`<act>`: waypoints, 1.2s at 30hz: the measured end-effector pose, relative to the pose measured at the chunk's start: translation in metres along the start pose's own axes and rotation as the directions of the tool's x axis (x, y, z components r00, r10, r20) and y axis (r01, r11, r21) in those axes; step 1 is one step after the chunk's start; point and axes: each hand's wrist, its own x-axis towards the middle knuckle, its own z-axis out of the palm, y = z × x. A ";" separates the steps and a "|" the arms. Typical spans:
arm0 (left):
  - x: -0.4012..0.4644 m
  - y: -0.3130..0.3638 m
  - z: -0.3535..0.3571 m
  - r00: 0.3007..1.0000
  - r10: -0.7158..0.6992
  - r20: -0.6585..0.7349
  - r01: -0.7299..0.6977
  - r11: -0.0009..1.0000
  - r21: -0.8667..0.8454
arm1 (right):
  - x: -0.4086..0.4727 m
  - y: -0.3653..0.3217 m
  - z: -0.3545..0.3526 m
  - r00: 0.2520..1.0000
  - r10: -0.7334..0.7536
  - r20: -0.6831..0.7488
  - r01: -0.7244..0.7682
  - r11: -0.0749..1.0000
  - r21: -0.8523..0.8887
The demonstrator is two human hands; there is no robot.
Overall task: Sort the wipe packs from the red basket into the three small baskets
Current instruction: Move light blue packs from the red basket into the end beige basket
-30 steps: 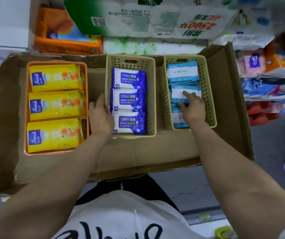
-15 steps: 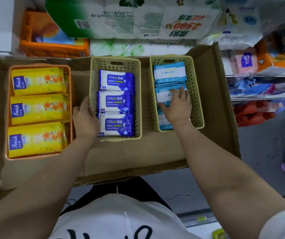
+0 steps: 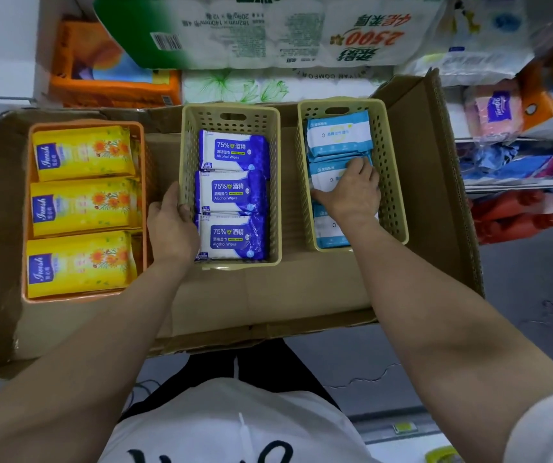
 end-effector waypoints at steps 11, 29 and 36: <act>-0.003 0.006 0.000 1.000 0.014 -0.025 -0.013 0.999 0.037 | 0.004 0.006 0.013 0.998 -0.007 -0.055 0.011 0.997 0.073; -0.057 0.109 0.040 0.911 0.385 0.148 -0.326 0.893 -0.311 | 0.013 0.030 -0.017 0.987 -0.057 -0.149 0.095 0.962 0.257; -0.074 0.179 0.116 0.761 0.019 0.649 0.259 0.908 -0.330 | 0.020 0.040 -0.037 0.988 0.024 0.151 -0.109 0.804 0.585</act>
